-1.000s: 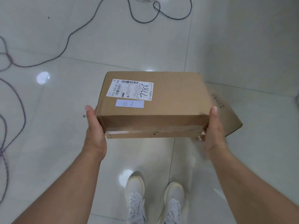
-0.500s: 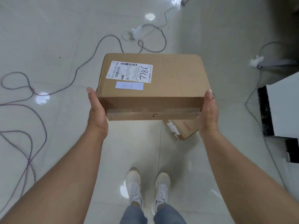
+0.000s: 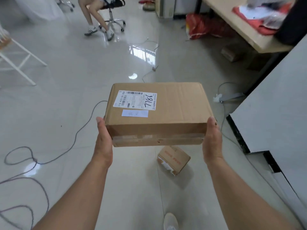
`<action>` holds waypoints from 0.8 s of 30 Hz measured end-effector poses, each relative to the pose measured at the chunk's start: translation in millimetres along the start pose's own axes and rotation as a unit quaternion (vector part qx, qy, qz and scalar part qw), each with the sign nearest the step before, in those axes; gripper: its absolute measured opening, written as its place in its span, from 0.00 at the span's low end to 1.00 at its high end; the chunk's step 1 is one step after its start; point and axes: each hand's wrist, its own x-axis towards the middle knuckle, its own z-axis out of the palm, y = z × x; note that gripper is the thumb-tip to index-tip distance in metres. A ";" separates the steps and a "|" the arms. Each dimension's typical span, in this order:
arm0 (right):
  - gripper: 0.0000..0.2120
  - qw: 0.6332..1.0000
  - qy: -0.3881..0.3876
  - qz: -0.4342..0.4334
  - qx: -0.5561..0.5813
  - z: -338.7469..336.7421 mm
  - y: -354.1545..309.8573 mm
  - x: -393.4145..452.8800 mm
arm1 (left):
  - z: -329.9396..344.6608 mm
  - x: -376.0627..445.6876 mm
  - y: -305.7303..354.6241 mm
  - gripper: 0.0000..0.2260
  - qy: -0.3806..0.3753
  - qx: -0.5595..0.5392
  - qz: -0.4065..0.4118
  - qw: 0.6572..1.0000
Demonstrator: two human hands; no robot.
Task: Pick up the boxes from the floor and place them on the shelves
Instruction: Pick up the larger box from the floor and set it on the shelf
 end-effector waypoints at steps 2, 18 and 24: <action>0.25 1.000 0.021 -0.006 0.010 -14.5 -13.7 -15.4 | 6.2 -10.2 14.5 0.38 -0.036 0.010 0.018 0.999; 0.26 0.967 0.247 -0.043 0.047 -142.5 -77.6 -178.3 | 47.2 -121.3 75.0 0.34 -0.266 0.044 0.118 0.956; 0.25 0.937 0.340 -0.074 0.033 -207.0 -89.7 -228.5 | 93.9 -171.0 84.9 0.33 -0.354 0.047 0.140 0.923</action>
